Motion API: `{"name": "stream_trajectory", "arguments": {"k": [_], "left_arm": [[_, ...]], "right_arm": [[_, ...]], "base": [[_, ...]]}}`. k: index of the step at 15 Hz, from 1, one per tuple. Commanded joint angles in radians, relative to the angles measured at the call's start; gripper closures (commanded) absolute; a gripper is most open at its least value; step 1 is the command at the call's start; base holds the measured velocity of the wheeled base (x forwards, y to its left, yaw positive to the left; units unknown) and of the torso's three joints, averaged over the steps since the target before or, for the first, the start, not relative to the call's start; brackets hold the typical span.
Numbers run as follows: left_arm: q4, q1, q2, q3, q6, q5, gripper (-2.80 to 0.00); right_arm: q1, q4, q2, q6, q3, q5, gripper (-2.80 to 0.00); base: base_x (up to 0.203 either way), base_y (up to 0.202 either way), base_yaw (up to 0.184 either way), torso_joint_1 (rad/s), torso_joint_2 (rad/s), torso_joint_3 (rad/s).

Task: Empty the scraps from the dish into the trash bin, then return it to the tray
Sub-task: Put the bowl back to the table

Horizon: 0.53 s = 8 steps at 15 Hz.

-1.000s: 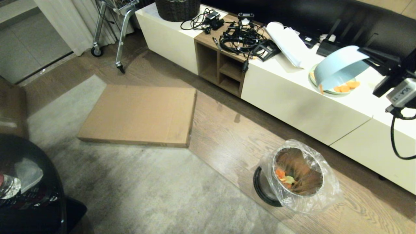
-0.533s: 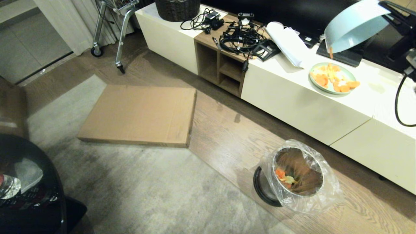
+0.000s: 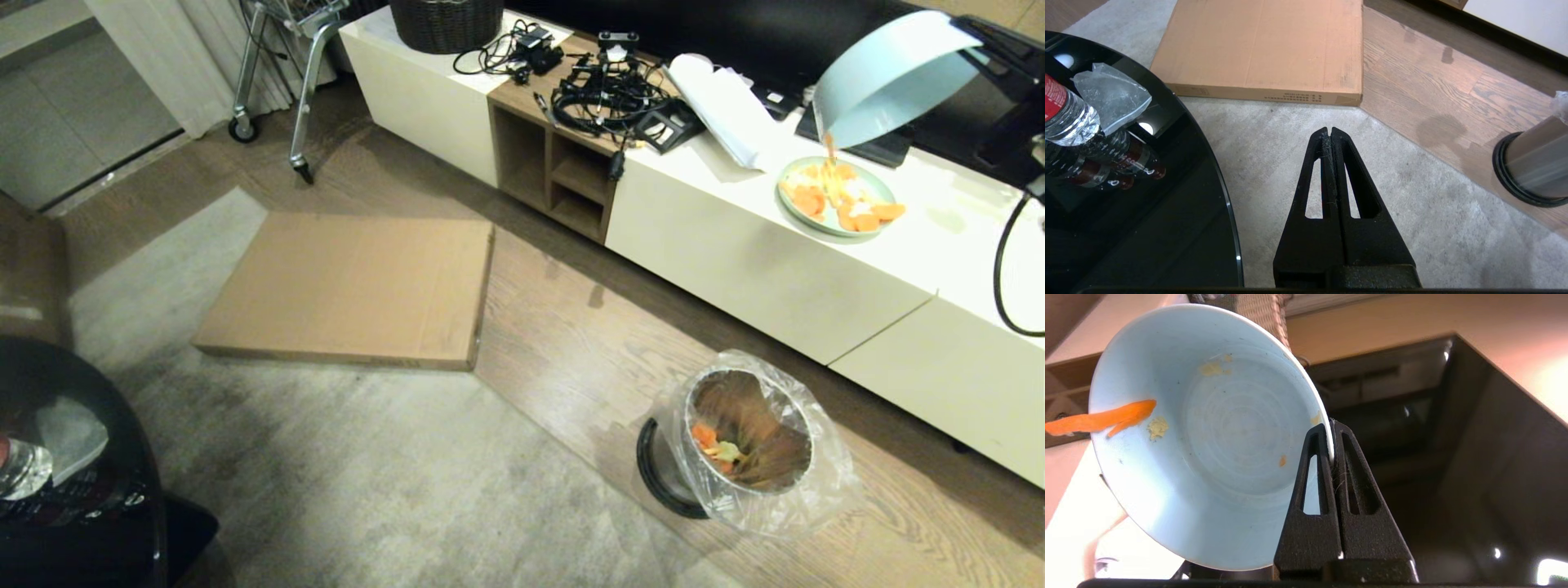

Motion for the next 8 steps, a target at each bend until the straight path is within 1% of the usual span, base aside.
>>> {"name": "stream_trajectory", "arguments": {"k": [1, 2, 4, 5, 8], "left_arm": [[0.000, 0.000, 0.000, 0.000, 0.000, 0.000, 0.00], [0.000, 0.000, 0.000, 0.000, 0.000, 0.000, 0.00], [0.000, 0.000, 0.000, 0.000, 0.000, 0.000, 0.00], [0.000, 0.000, 0.000, 0.000, 0.000, 0.000, 0.00], [0.000, 0.000, 0.000, 0.000, 0.000, 0.000, 0.00]], "right_arm": [[0.000, -0.049, -0.019, 0.014, -0.044, -0.023, 0.00], [0.006, -0.049, -0.023, 0.047, -0.059, -0.065, 0.00], [0.011, -0.049, -0.013, 0.076, -0.084, -0.112, 0.00], [0.012, -0.049, -0.006, 0.093, -0.109, -0.126, 0.00], [0.012, -0.049, 0.000, 0.118, -0.102, -0.139, 0.00]], "base": [[0.000, 0.000, 0.000, 0.000, 0.00, 0.000], [0.000, 0.000, 0.000, 0.000, 0.00, 0.000], [0.000, 0.000, 0.000, 0.000, 0.00, 0.000], [0.000, 0.000, 0.000, 0.000, 0.00, 0.000], [0.000, 0.000, 0.000, 0.000, 0.00, 0.000]]}}
